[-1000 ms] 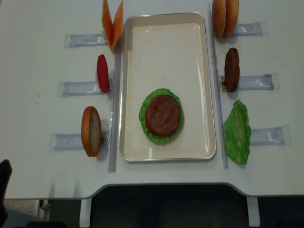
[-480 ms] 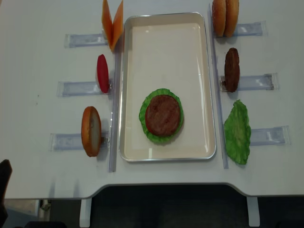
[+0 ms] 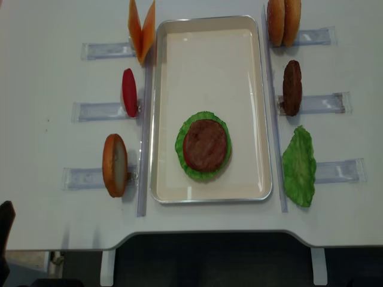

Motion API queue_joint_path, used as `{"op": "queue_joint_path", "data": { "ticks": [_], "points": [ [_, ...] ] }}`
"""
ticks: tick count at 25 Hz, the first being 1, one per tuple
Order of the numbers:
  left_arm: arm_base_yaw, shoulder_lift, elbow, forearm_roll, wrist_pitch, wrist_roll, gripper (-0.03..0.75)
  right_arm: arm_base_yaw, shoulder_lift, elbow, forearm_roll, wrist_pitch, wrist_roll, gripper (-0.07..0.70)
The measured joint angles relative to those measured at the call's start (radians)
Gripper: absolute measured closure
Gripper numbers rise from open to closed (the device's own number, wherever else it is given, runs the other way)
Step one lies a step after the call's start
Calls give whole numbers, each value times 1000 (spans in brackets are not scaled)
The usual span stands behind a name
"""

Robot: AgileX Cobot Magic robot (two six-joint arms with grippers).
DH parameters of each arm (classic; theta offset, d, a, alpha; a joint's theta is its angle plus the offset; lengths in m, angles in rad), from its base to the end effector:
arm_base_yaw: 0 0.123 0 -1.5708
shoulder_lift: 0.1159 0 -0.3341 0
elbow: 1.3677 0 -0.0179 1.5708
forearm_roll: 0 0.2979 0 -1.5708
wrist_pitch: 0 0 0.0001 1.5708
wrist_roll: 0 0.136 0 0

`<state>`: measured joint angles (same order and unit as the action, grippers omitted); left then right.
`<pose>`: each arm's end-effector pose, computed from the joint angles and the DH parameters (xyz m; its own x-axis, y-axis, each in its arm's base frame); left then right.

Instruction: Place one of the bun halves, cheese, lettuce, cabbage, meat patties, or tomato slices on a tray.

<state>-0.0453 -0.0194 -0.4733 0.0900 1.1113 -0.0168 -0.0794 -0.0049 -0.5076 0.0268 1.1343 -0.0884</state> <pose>0.0242 0.0099 0.2648 -0.5053 0.0460 -0.8617 -0.0126 0.9981 0.0607 0.0209 0.0016 0.2736 -0.5108 -0.0366 -0.8589 0.0192 0.9984 -0.0539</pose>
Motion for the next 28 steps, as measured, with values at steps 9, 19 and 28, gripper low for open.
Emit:
{"op": "queue_joint_path", "data": {
  "ticks": [9,19,28],
  "points": [
    [0,0,0,0,0,0,181,0,0,0,0,0,0,214],
    [0,0,0,0,0,0,181,0,0,0,0,0,0,214],
    [0,0,0,0,0,0,181,0,0,0,0,0,0,214]
  ]
}}
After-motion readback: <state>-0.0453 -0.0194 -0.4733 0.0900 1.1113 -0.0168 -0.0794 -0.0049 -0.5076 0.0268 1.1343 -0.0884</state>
